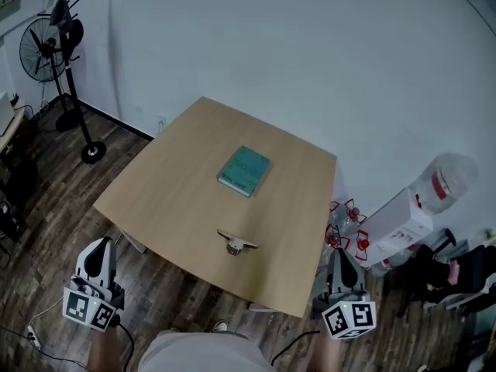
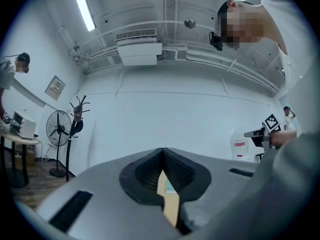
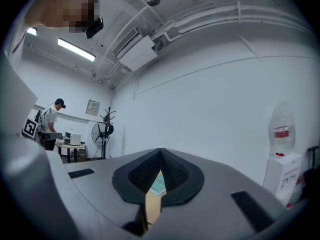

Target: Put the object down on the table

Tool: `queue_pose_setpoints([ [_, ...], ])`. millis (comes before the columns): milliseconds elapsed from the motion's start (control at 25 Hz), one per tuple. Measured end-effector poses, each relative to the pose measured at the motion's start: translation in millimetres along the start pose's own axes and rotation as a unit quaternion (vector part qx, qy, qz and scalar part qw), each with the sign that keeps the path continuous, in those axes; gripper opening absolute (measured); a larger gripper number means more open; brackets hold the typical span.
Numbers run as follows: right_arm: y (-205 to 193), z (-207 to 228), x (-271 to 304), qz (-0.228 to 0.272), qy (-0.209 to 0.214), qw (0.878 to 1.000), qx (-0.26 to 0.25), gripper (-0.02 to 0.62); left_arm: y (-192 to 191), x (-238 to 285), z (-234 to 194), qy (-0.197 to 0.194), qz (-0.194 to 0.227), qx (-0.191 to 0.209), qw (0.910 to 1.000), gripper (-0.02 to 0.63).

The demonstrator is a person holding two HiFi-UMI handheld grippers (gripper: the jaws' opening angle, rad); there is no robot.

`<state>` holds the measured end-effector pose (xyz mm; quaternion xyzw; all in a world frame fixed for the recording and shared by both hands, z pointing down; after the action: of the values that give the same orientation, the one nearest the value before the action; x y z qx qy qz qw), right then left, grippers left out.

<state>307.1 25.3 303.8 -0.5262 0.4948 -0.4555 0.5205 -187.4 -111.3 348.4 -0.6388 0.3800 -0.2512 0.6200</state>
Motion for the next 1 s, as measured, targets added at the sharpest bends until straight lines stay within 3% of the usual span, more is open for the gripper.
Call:
queue_pose_setpoints([
  [120, 1, 7, -14, 0.006, -0.015, 1.000, 0.025, -0.003, -3, -7, -6, 0.020, -0.007, -0.003, 0.9998, 0.006],
  [280, 0, 11, -18, 0.001, -0.020, 1.000, 0.014, -0.003, -3, -10, -7, 0.032, -0.009, 0.001, 0.9994, 0.006],
  [1000, -12, -10, -17, -0.010, -0.010, 1.000, 0.020, -0.003, -3, -11, 5, 0.009, -0.030, 0.036, 0.9989, 0.006],
])
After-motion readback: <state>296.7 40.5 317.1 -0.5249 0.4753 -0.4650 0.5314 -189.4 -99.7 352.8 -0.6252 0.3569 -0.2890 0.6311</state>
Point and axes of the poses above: the fingertips, and each gripper's own axes: x forward along the fingers, z to its right, y out of its top, the point moved 6 cm from there along -x, backward along the fingers, and after that the axes turned 2 degrees about -x, right-handed, at the moved point
